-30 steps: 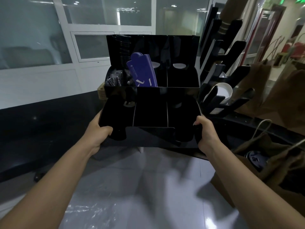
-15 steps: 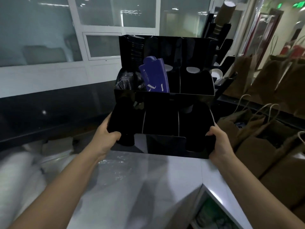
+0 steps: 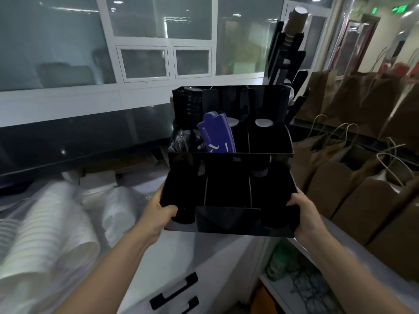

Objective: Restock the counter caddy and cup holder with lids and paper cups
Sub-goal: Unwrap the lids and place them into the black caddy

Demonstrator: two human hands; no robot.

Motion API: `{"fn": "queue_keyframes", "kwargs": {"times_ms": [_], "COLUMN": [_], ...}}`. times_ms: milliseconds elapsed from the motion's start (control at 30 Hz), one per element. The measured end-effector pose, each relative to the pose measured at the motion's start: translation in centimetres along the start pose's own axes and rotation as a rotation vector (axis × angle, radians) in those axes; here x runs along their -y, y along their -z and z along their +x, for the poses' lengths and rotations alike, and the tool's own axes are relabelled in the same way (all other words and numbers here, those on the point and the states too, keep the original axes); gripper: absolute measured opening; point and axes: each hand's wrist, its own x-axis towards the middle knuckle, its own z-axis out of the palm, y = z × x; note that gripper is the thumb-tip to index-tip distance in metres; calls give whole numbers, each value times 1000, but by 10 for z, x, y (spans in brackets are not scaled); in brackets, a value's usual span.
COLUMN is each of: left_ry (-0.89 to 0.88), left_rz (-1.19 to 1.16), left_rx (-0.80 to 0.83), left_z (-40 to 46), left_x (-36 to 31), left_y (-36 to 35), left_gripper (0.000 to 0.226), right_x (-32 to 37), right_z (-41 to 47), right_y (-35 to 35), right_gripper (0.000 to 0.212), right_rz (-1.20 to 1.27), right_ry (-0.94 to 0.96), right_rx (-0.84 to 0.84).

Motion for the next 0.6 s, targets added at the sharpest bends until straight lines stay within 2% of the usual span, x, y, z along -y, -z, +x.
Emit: {"fn": "queue_keyframes", "kwargs": {"times_ms": [233, 600], "left_ry": [122, 146], "left_rz": [-36, 23], "left_rx": [36, 29], "left_z": [-28, -16], "left_x": [40, 70], "left_y": [-13, -16], "left_gripper": [90, 86], "right_x": [-32, -74], "right_z": [-14, -1], "right_y": [20, 31], "right_gripper": [68, 72], "right_rz": [3, 16], "right_ry": [-128, -129], "right_rx": [6, 12]}}
